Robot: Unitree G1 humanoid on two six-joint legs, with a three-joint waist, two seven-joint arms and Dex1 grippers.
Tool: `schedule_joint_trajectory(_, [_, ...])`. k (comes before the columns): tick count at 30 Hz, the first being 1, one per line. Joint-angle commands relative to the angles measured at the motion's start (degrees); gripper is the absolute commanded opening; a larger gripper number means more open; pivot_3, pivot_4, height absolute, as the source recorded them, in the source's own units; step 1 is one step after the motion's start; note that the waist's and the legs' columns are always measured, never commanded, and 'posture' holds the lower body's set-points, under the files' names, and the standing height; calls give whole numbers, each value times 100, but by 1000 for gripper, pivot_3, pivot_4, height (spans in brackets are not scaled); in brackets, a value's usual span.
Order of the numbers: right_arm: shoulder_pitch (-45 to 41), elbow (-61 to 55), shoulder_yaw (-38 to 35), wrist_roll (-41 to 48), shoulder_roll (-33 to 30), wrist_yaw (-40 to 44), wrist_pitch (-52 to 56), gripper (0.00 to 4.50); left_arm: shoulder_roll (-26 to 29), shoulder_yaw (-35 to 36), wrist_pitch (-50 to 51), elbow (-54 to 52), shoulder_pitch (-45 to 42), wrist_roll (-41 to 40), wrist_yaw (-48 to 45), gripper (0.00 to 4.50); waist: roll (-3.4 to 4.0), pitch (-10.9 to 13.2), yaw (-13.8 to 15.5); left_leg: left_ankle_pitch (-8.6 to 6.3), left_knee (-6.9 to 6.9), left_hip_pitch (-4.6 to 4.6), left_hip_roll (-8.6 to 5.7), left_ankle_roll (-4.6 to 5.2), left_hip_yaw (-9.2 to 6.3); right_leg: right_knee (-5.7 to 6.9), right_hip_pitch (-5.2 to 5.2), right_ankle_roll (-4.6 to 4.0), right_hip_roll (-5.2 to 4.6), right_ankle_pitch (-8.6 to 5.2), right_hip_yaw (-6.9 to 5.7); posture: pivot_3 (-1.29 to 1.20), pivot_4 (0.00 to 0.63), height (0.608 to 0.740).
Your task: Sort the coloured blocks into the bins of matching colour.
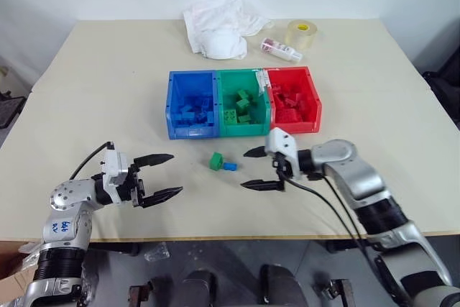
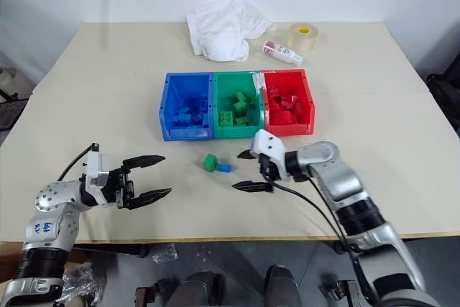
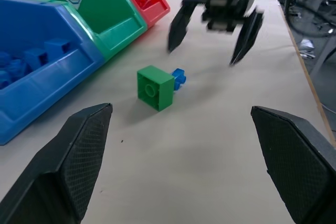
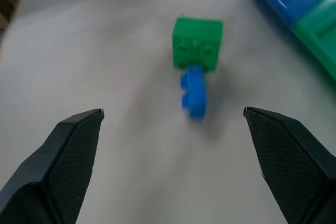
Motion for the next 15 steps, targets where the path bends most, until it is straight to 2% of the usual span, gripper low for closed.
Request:
schedule_joint_trajectory(1, [-334, 607, 68, -254, 414, -277, -421, 4471, -16, 96, 4, -378, 192, -145, 104, 4500, 0, 0, -20, 0, 0, 0, 0, 0, 0, -1, 0, 0, 0, 0, 0, 0, 150, 740])
schedule_joint_trajectory(5, [-491, 949, 72, -423, 660, -369, -609, 3599, -28, 136, 37, -552, 368, -177, 207, 4500, 0, 0, -23, 0, -3, 0, 4, -1, -3, 4, -4, 0, 3, 0, -3, 0, 150, 740])
schedule_joint_trajectory(15, [-432, 156, -69, -311, 455, -260, -391, 90, 7, 192, 32, -665, 539, -228, 285, 4500, 0, 0, -26, 0, -2, 0, 3, -1, -4, 3, -3, 0, 3, 0, -2, 0, 150, 740])
